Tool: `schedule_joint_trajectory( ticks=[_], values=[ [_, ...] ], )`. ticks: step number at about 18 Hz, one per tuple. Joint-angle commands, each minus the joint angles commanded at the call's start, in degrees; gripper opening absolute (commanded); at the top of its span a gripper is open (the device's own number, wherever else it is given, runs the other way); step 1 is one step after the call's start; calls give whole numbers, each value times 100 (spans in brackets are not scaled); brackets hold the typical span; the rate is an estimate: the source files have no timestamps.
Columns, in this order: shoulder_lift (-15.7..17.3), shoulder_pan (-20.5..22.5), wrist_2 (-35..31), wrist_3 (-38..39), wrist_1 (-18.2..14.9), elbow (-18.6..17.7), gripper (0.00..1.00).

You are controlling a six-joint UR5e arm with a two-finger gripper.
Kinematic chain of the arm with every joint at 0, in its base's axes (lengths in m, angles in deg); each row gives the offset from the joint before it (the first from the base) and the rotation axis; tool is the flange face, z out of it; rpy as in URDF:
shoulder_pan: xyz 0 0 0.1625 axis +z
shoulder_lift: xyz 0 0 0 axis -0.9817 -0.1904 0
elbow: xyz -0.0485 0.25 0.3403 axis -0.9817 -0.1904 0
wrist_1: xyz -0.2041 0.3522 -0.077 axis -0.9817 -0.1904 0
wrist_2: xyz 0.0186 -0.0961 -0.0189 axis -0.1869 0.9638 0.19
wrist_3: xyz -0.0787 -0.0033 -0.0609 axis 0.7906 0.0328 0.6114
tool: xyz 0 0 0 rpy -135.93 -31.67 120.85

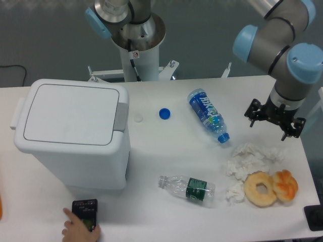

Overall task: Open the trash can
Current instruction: 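Move the gripper from beside the blue-labelled bottle toward the trash can, then lower the gripper onto the lid edge of the white trash can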

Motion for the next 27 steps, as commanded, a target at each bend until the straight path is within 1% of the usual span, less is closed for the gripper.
schedule_joint_trajectory(
  ticks=[6,9,10,11,12,13,15,16,19,21,22,24,25,27],
  values=[
    [35,-88,26,0,-9,-26,100],
    [96,-149,44,61,35,-324,100],
    [210,-158,61,79,35,-464,100],
    [394,-176,62,175,44,-588,100],
    [535,-193,9,324,26,-624,100],
    [597,-228,-9,438,-43,-641,100],
    [869,-281,-9,640,-376,-694,100],
    [966,-333,9,850,-474,-694,100],
    [1300,-606,88,1343,-536,-703,100],
    [1441,-746,394,1729,-641,-703,100],
    [1502,-791,500,1897,-642,-729,100],
    [1512,-896,589,1969,-624,-773,100],
    [1512,-923,659,1969,-624,-773,98],
    [1520,-923,887,2100,-642,-773,81]
  ],
)
